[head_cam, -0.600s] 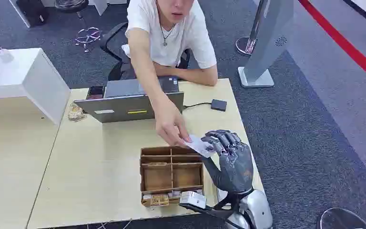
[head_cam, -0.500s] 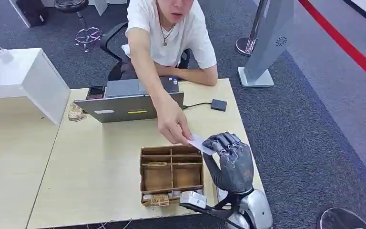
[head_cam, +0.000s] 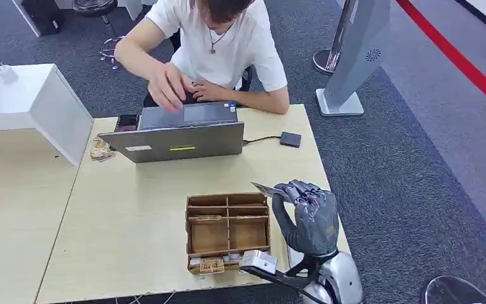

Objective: Pass the card to the sensor for recognition and then transmit it.

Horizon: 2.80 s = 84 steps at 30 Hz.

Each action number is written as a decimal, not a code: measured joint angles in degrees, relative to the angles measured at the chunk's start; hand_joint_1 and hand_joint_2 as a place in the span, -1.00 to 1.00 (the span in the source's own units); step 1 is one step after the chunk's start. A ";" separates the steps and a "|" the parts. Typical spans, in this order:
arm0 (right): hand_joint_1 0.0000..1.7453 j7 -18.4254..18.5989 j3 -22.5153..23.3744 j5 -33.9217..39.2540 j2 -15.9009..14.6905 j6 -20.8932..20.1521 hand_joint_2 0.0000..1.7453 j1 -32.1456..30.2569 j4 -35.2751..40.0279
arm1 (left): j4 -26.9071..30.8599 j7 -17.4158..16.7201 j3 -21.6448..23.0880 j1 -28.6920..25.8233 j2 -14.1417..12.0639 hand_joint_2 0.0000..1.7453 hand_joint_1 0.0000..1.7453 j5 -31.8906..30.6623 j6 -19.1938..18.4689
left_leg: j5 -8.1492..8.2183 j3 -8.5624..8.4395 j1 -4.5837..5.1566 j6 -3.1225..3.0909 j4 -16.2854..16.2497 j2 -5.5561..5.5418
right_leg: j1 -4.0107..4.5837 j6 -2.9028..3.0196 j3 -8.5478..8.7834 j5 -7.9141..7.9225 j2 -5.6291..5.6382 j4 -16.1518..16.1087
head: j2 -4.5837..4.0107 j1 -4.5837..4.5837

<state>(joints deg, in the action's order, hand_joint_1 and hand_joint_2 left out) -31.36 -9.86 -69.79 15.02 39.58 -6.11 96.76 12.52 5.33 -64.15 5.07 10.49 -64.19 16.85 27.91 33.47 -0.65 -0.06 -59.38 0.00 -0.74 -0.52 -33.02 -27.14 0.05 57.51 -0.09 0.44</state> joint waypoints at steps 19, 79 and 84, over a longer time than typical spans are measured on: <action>1.00 8.76 -5.16 25.30 -5.16 0.00 1.00 -3.75 -3.50 | 0.00 0.48 -0.09 -0.08 0.04 -1.00 -1.00 0.46 0.26 | 0.01 0.01 0.00 0.00 0.00 0.00 | 0.00 0.00 -0.01 0.00 0.00 0.00 | 0.00 0.00; 1.00 5.66 8.70 44.85 -7.10 -9.27 1.00 -4.21 -22.03 | 0.00 1.75 -1.53 -0.17 0.59 -1.00 -1.00 1.29 0.68 | 0.01 0.02 0.00 0.00 0.00 0.00 | 0.00 0.00 -0.01 0.00 0.00 0.00 | 0.00 0.00; 1.00 6.08 9.07 44.21 -7.04 -10.16 1.00 -4.25 -22.03 | 0.00 1.86 -1.60 -0.17 0.57 -1.00 -1.00 1.31 0.68 | 0.01 0.01 0.00 0.00 0.00 -0.01 | 0.00 0.00 -0.01 0.00 0.00 0.00 | 0.00 0.00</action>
<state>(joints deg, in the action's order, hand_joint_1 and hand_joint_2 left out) -25.29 -0.79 -25.57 7.98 29.42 -10.35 74.73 12.52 7.19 -65.75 4.90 11.06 -62.88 17.53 27.91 33.49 -0.65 -0.06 -59.38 -0.01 -0.75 -0.52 -33.04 -27.14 0.04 57.50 -0.09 0.44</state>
